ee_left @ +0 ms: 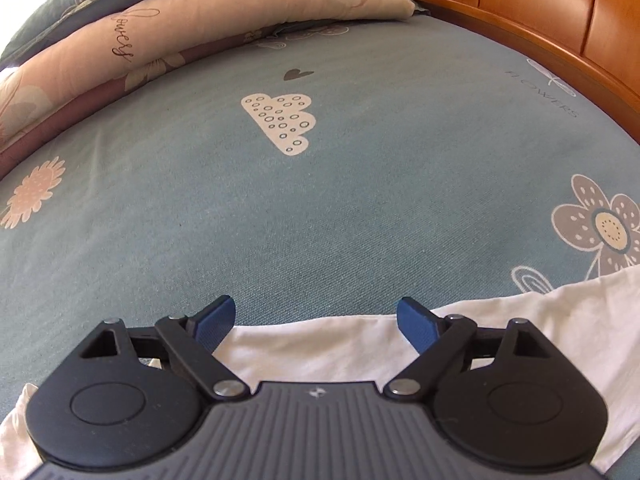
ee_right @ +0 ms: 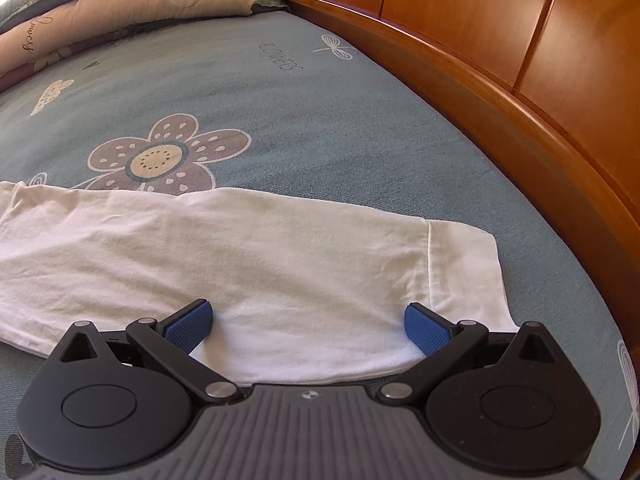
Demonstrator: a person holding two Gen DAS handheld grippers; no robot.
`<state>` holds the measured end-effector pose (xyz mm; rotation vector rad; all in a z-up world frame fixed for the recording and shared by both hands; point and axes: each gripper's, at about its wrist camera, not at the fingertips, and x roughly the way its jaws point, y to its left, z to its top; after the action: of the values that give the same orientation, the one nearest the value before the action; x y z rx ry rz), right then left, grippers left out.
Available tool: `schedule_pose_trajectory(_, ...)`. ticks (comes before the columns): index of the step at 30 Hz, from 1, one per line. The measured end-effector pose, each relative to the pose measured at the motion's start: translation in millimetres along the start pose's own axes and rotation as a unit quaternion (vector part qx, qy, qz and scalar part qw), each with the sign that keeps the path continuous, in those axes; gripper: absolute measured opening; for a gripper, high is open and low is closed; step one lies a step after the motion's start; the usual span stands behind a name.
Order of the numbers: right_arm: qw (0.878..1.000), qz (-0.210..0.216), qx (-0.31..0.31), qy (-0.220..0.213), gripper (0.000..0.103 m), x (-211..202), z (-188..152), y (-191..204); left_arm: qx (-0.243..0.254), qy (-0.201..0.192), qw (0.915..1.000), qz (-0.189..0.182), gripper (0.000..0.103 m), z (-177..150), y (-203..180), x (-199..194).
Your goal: Fold clothes
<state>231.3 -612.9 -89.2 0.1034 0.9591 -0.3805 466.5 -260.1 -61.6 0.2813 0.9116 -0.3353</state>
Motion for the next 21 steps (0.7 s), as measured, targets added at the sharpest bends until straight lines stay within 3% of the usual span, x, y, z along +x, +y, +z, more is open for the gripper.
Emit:
schedule_pose_trajectory(5,0.998,0.034,-0.042,-0.012,0.103,-30.8,17.3,29.9,0.048,-0.01,0.9987,-0.015,0.088,-21.2,-14.0,-55.6)
schedule_pose_trajectory(11,0.986,0.132,-0.102,-0.017,0.103,-60.8,29.0,117.9,0.065,0.053,0.9957,-0.04,0.088,-77.1,-19.8,-97.7)
schedule_pose_trajectory(17,0.957,0.243,-0.156,0.0,0.103,-84.7,12.1,213.3,0.062,0.104,0.9915,-0.047,0.088,-149.6,-0.8,-141.9)
schedule_pose_trajectory(21,0.939,0.289,-0.185,-0.002,0.103,-87.4,3.0,268.6,0.059,0.128,0.9898,-0.022,0.088,-190.0,15.9,-153.8)
